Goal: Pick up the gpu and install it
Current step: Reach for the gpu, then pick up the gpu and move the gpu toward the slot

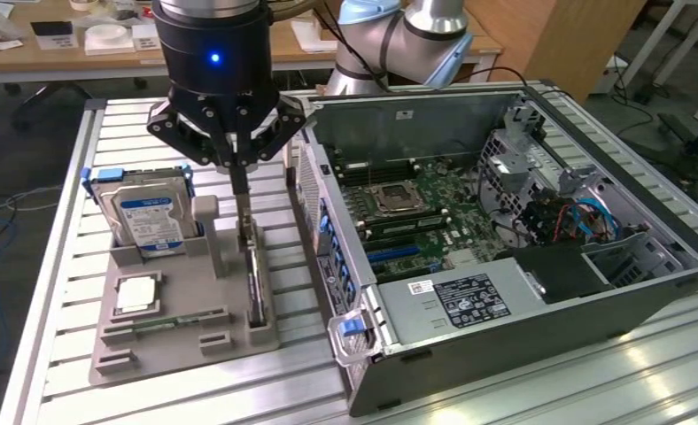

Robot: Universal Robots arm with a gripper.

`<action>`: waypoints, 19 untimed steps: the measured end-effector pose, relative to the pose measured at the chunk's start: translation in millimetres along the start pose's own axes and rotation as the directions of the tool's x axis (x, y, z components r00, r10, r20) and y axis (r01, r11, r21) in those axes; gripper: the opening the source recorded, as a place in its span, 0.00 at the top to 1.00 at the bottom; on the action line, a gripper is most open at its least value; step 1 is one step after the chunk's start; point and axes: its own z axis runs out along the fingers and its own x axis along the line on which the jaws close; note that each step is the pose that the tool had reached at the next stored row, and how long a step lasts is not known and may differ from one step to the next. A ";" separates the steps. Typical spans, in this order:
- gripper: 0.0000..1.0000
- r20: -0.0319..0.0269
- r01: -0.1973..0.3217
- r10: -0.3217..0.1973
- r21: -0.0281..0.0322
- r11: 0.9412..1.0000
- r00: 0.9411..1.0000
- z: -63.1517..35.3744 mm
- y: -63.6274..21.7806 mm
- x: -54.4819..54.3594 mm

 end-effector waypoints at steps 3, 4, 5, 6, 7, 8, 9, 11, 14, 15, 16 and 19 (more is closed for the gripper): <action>0.89 0.000 0.000 0.000 0.000 1.000 1.000 0.1 0.1 0.1; 0.89 0.000 0.000 0.000 0.000 1.000 1.000 0.2 0.1 0.1; 0.89 0.000 0.000 0.000 0.000 1.000 1.000 0.9 0.0 0.1; 0.89 0.000 0.000 0.000 0.000 1.000 1.000 1.5 0.0 0.3; 0.89 0.000 0.000 0.000 0.000 1.000 1.000 1.6 0.0 0.3; 0.89 0.000 0.000 0.000 0.000 1.000 1.000 1.6 0.0 0.3; 0.89 0.000 0.000 0.000 0.000 1.000 1.000 1.6 0.0 0.3; 0.89 0.000 0.000 0.000 0.000 1.000 1.000 1.6 0.0 0.3; 0.89 0.000 0.000 0.000 0.000 1.000 1.000 1.6 0.0 0.3; 0.89 0.000 0.000 0.000 0.000 1.000 1.000 1.6 0.0 0.3; 0.89 0.000 0.000 0.000 0.000 1.000 1.000 1.6 0.0 0.3; 0.89 0.000 0.000 0.000 0.000 1.000 1.000 1.6 0.0 0.3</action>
